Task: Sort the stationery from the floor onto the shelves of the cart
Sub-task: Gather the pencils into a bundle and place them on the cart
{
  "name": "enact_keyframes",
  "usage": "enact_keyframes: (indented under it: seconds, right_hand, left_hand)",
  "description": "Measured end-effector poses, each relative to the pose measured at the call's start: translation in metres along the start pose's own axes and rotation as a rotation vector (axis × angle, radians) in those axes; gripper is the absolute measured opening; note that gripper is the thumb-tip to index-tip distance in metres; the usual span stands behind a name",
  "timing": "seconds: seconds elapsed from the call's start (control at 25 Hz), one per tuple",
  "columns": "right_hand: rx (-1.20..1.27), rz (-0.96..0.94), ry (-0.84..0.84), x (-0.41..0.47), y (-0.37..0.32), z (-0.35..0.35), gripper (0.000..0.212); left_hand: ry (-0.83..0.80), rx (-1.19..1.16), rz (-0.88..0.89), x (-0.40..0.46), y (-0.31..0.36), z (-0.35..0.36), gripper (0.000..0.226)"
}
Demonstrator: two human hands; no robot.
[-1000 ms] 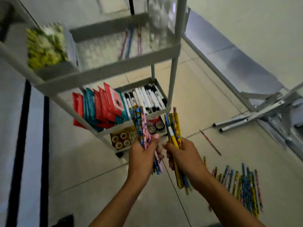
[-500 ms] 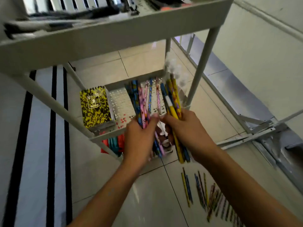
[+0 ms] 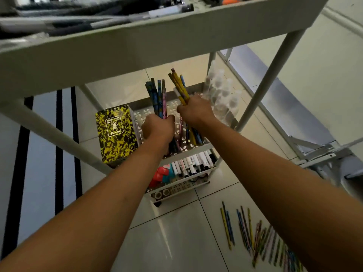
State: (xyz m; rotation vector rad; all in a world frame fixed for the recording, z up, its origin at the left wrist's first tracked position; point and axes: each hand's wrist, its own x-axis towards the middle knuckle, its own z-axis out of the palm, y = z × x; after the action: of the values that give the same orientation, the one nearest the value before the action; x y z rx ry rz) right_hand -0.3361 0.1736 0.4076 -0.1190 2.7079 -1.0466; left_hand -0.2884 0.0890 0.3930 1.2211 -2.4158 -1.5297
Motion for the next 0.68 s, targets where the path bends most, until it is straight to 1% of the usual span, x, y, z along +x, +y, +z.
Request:
enact_keyframes:
  seconds: [0.04, 0.12, 0.16, 0.28, 0.36, 0.44, 0.56, 0.68]
  right_hand:
    - [-0.038, 0.011, 0.011, -0.001, 0.003, 0.004, 0.021]
    - [-0.091, 0.050, 0.034, -0.005, 0.009, 0.009, 0.036]
    - [-0.113, 0.053, 0.046, -0.008, 0.012, 0.010, 0.041]
    - [-0.195, -0.007, 0.079, -0.017, 0.016, 0.008, 0.046]
    - [-0.230, -0.052, 0.094, -0.023, 0.018, 0.003, 0.045]
    - [-0.212, -0.074, 0.118, -0.031, 0.022, -0.003, 0.040]
    - [-0.212, -0.050, 0.110, -0.036, 0.027, -0.009, 0.033]
    - [-0.256, -0.036, 0.074, -0.030, 0.026, -0.012, 0.028]
  left_hand:
    - [-0.013, 0.033, -0.006, 0.000, -0.001, 0.002, 0.038]
    - [-0.024, 0.087, -0.005, -0.003, -0.003, 0.005, 0.039]
    - [-0.026, 0.091, -0.005, -0.005, -0.004, 0.005, 0.040]
    - [-0.023, 0.052, -0.011, -0.011, -0.010, 0.003, 0.047]
    - [-0.021, 0.032, 0.007, -0.018, -0.011, 0.001, 0.051]
    - [-0.028, 0.034, 0.053, -0.028, -0.009, -0.002, 0.053]
    - [-0.009, 0.043, 0.096, -0.032, -0.007, -0.009, 0.057]
    - [-0.022, 0.055, 0.115, -0.019, -0.007, -0.011, 0.051]
